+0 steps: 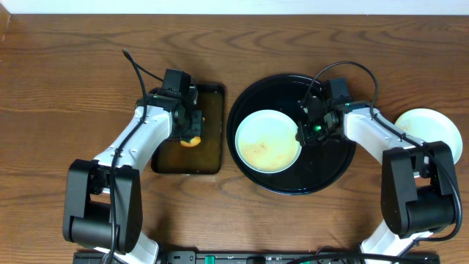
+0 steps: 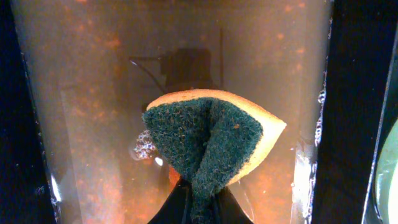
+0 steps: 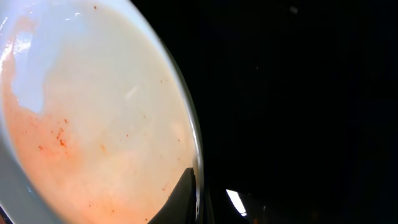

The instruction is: Clean dirty plates on tray and stack at the side

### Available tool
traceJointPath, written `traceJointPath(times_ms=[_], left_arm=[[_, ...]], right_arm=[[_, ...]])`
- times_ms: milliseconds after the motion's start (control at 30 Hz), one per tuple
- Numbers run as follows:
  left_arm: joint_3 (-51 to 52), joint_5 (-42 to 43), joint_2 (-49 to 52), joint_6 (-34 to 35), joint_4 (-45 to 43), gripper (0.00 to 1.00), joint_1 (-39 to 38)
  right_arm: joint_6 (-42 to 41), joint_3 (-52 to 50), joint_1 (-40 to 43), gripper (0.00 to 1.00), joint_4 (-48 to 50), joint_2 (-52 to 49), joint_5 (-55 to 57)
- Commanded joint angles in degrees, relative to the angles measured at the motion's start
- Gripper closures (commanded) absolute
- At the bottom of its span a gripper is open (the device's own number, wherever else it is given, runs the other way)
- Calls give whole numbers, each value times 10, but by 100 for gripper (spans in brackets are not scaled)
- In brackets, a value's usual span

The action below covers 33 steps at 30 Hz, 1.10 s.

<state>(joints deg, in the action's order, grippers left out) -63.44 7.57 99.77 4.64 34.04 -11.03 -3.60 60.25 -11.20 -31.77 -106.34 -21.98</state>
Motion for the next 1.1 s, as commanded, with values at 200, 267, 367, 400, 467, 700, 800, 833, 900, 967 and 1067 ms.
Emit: traceJointPath(times_ms=[200,267,367,400,467,700,800,833,900,967,1067], left_arm=[[3,4,3,-1,-1,93,1],[3,4,3,-1,-1,92,1],[3,4,3,-1,-1,92,1],[3,4,3,-1,-1,93,1],[3,4,3,-1,-1,92,1],[3,4,3,-1,-3,92,1],[3,4,3,-1,-3,92,1],[3,4,3,-1,-3,92,1],[3,4,3,-1,-3,92,1],[3,4,3,-1,-3,92,1],[3,4,3,-1,-3,92,1]], right_arm=[[-6,-12,-1,99,28,-4,-62],[-6,-11,2,99,38,1,-76],[-7,-10,6,99,48,12,-85],[-7,-10,8,99,50,18,-87],[-9,-10,11,99,51,25,-92],[-9,-10,16,99,49,36,-135],[-9,-10,14,99,36,36,-112],[-9,-10,13,99,31,36,-98],[-11,-10,13,96,13,36,-49],[-11,-11,13,96,1,36,-20],[-11,-11,9,94,-8,36,-25]])
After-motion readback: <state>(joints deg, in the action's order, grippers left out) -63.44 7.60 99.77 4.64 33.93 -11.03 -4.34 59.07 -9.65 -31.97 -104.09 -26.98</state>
